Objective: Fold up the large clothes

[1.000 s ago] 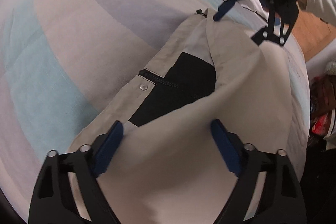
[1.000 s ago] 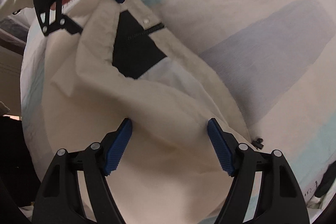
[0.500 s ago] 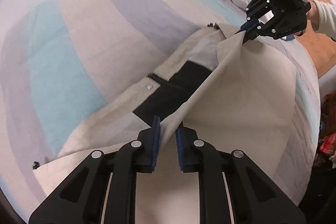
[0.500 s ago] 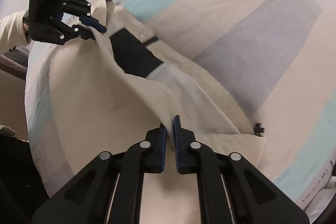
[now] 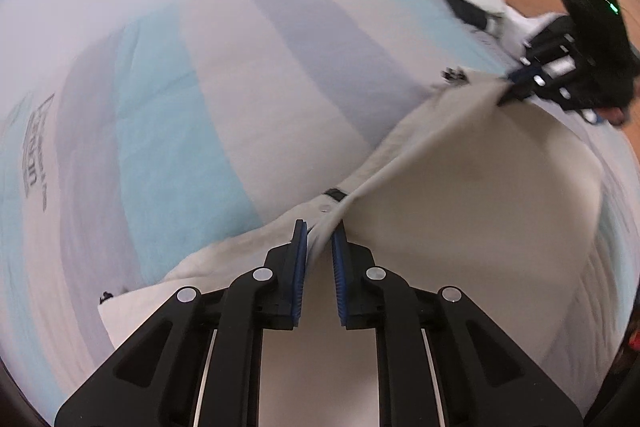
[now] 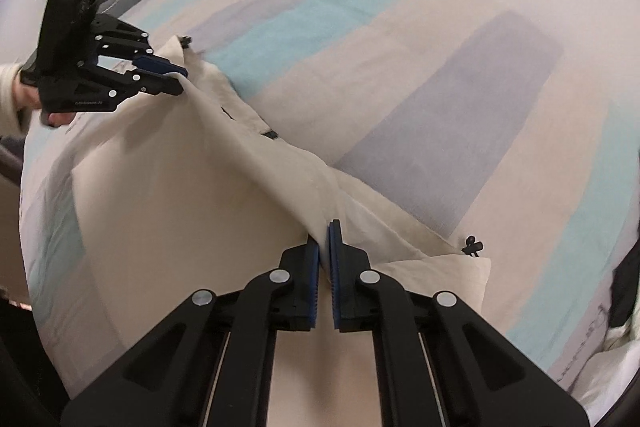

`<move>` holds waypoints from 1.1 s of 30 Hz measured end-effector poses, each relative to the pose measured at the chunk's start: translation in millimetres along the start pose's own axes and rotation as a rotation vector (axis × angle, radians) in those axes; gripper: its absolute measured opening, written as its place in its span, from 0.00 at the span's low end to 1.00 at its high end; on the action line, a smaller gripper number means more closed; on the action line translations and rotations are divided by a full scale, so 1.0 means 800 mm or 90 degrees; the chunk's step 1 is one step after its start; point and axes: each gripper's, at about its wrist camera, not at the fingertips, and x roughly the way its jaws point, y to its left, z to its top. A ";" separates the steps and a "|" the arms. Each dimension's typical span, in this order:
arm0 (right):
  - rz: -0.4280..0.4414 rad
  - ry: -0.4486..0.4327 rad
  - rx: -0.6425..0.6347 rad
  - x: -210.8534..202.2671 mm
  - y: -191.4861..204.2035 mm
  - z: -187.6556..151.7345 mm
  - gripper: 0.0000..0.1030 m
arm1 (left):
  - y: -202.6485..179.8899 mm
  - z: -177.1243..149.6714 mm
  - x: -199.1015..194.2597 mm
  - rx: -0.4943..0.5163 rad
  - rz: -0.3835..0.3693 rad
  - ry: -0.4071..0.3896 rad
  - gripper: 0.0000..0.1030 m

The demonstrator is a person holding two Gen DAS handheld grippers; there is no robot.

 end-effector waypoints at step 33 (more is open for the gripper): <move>-0.164 -0.023 0.257 -0.054 0.046 -0.104 0.73 | -0.111 -0.054 -0.012 -0.192 0.074 0.028 0.94</move>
